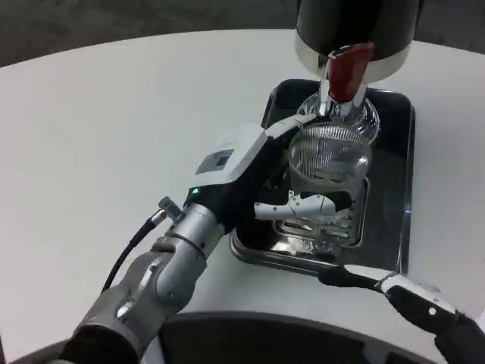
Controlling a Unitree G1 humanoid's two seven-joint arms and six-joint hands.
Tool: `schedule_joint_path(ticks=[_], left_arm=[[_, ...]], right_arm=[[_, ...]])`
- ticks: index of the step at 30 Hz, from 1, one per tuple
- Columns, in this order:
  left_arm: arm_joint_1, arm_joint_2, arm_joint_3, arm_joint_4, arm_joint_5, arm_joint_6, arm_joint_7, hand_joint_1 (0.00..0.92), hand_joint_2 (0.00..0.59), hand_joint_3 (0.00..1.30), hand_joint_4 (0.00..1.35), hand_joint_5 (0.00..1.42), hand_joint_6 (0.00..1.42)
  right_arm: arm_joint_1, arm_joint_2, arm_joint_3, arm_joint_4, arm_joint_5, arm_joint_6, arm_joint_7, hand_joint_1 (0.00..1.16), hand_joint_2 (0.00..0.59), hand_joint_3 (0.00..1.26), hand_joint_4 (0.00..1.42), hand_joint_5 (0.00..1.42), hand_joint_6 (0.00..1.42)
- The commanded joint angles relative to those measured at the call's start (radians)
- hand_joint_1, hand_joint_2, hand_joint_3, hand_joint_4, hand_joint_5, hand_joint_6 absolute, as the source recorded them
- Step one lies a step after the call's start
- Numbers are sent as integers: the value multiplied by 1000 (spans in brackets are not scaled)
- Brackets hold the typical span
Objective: Grasp the cup under the faucet to collect the drink, then remove the cup.
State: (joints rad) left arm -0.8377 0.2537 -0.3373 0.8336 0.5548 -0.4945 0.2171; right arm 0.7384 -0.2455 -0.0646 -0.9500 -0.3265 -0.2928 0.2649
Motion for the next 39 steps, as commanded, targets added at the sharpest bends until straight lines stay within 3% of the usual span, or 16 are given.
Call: schedule_joint_path(ticks=[1,10,17,26,39], left_arm=[[25,13,0,5,-4,-6,-15,276,64,72,1,148,203],[64,28,43,-32,-19,-7,18,177,1,0,0,62,134],[85,44,64,-58,-38,-18,-18,96,0,0,0,0,7],[133,80,114,-146,-121,-21,-85,71,0,0,0,0,0],[329,109,272,-516,-383,-8,-261,31,0,0,0,16,54]], right_arm=[[10,4,5,4,6,-16,-7,610,455,299,253,209,128],[11,6,4,4,6,-15,-9,612,455,310,253,209,128],[14,6,7,8,4,-20,-10,613,455,311,253,209,128],[18,7,8,9,5,-23,-14,613,455,311,253,209,128],[18,6,4,18,10,-25,-22,613,455,311,253,209,128]])
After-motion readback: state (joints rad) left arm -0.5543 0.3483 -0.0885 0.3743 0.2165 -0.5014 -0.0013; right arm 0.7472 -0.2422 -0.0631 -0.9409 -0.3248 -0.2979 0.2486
